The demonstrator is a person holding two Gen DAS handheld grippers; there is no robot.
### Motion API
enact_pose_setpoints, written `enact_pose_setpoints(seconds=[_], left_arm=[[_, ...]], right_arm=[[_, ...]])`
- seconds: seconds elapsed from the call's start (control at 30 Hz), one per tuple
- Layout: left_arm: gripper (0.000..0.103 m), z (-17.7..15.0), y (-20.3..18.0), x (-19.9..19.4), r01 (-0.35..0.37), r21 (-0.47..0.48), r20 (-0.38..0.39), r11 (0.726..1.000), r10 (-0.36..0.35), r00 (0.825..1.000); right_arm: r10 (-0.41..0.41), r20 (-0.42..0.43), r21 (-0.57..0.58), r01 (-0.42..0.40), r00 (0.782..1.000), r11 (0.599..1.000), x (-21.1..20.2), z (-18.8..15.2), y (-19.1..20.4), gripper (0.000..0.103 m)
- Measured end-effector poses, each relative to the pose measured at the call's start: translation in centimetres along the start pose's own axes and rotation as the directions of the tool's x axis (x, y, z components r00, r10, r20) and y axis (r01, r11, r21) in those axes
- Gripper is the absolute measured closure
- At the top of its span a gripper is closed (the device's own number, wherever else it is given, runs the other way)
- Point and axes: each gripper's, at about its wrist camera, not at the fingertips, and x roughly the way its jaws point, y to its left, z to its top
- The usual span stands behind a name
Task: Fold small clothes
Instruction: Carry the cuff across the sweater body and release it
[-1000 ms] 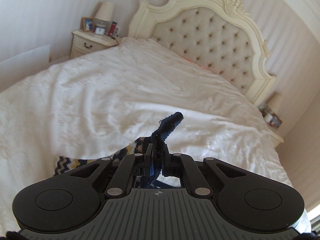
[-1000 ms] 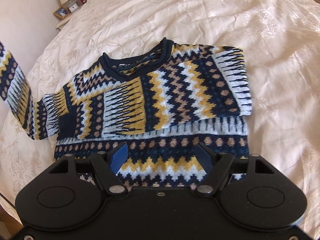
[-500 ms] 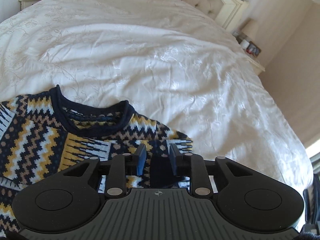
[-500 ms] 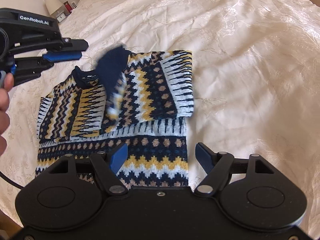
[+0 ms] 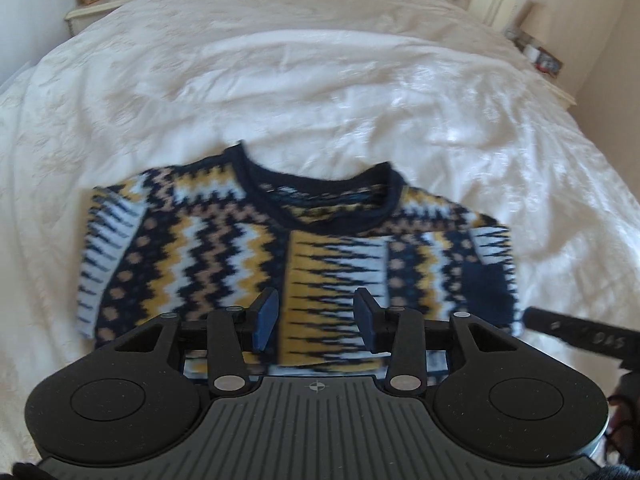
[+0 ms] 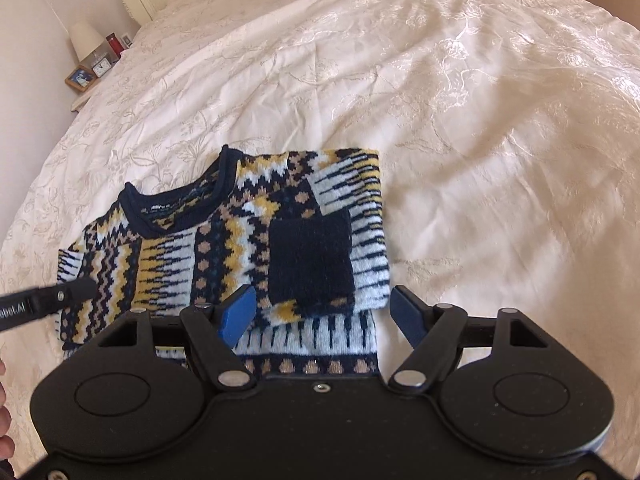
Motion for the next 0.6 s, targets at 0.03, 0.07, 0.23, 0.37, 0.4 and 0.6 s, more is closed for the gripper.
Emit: enact_pose_setpoints(seconds=[0.03,0.07,0.23,0.37,0.4,0.6], left_arm=[[0.063,0.1,1.4,0.5,-0.029,-0.020,-0.008,0.999,0.029,1.000],[0.063,0.3,2.8,1.0,-0.063,-0.040,-0.017,0.997,0.062,0.998],[0.063,1.0,8.5,3.5,-0.169,-0.142,-0.073,0.975,0.160,0.984],[0.063,0.2,11.9,5.7,-0.176,-0.204,-0.121,0.963,0.154,0.981],[0.063,0.0,12.3,5.9,-0.163,-0.210,-0.113,0.964,0.141,0.984],[0.063,-0.5,11.6,5.5,-0.173,-0.165,-0.089,0.971,0.160,0.983]], right_arm=[[-0.002,0.004,0.003,0.002,1.000,1.000,0.4,0.4,0.0,0.030],[-0.004,0.005,0.004,0.004,1.000,1.000,0.8,0.9,0.0,0.035],[-0.011,-0.012,0.017,0.011,1.000,1.000,2.7,2.3,0.0,0.038],[-0.017,-0.039,0.007,0.018,0.999,1.000,4.1,2.9,0.2,0.038],[-0.016,-0.047,0.002,0.016,0.999,1.000,4.5,3.0,0.2,0.038],[-0.015,-0.099,-0.021,0.013,0.995,1.000,6.4,2.9,0.5,0.038]])
